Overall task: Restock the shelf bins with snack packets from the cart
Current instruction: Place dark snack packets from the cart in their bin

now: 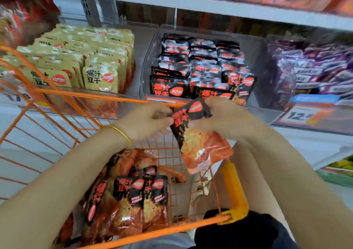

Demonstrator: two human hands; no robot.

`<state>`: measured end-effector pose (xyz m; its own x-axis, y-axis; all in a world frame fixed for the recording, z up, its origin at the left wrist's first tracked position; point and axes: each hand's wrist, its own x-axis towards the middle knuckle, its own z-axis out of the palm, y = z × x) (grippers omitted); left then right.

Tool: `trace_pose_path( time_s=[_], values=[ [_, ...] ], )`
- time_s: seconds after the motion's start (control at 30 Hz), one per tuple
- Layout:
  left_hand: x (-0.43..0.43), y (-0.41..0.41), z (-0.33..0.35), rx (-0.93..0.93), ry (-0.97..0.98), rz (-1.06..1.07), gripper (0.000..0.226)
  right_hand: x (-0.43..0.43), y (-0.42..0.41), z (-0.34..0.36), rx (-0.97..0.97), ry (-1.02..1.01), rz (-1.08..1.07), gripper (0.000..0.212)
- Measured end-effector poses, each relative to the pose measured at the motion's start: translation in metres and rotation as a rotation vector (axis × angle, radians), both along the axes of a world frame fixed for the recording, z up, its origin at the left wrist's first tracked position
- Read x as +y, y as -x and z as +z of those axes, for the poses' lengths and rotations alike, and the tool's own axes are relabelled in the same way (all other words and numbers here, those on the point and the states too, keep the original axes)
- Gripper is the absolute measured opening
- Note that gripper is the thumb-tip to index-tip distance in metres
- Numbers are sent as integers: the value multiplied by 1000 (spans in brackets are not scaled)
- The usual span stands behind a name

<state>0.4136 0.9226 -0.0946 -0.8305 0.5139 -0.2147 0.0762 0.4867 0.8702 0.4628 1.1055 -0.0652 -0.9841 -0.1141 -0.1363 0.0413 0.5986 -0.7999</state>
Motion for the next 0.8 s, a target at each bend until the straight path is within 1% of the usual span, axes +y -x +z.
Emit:
trace_pose_path(
  time_s=[0.03, 0.07, 0.1, 0.13, 0.17, 0.2, 0.23, 0.3, 0.33, 0.37, 0.4, 0.47, 0.5, 0.63, 0.7, 0.73, 0.8],
  values=[
    [11, -1, 11, 45, -62, 35, 21, 16, -3, 3, 66, 121, -103, 8],
    [23, 0, 20, 114, -101, 51, 21, 31, -5, 4, 127, 232, -220, 7],
    [35, 2, 27, 215, -114, 56, 21, 43, -5, 6, 185, 331, -331, 7],
    [48, 5, 32, 344, -95, 50, 21, 54, -2, 9, 244, 415, -427, 6],
    [61, 8, 35, 484, -51, 40, 23, 66, 4, 11, 311, 469, -519, 11],
    [74, 12, 35, 618, 1, 21, 26, 75, 9, 16, 379, 487, -607, 16],
    [85, 15, 34, 745, 68, -16, 30, 85, 15, 20, 447, 450, -677, 19],
    [102, 22, 28, 921, 226, -122, 41, 101, 22, 27, 538, 283, -736, 23],
    [107, 24, 24, 950, 305, -161, 45, 107, 23, 29, 556, 227, -724, 21],
    [110, 25, 20, 950, 378, -183, 48, 112, 25, 31, 560, 216, -711, 17],
    [112, 26, 14, 939, 438, -196, 50, 116, 27, 31, 562, 235, -708, 18],
    [112, 26, 5, 933, 505, -209, 51, 125, 31, 28, 559, 283, -719, 20],
    [111, 26, 2, 945, 511, -210, 50, 128, 34, 25, 544, 271, -730, 19],
    [110, 28, 1, 986, 506, -202, 47, 127, 50, 1, 416, 108, -701, 26],
    [111, 29, 2, 1000, 512, -196, 47, 124, 54, -14, 326, -49, -673, 26],
    [112, 29, 2, 998, 515, -192, 49, 123, 55, -20, 296, -135, -670, 25],
    [112, 29, 3, 972, 529, -189, 56, 120, 55, -26, 255, -228, -680, 15]
  ],
)
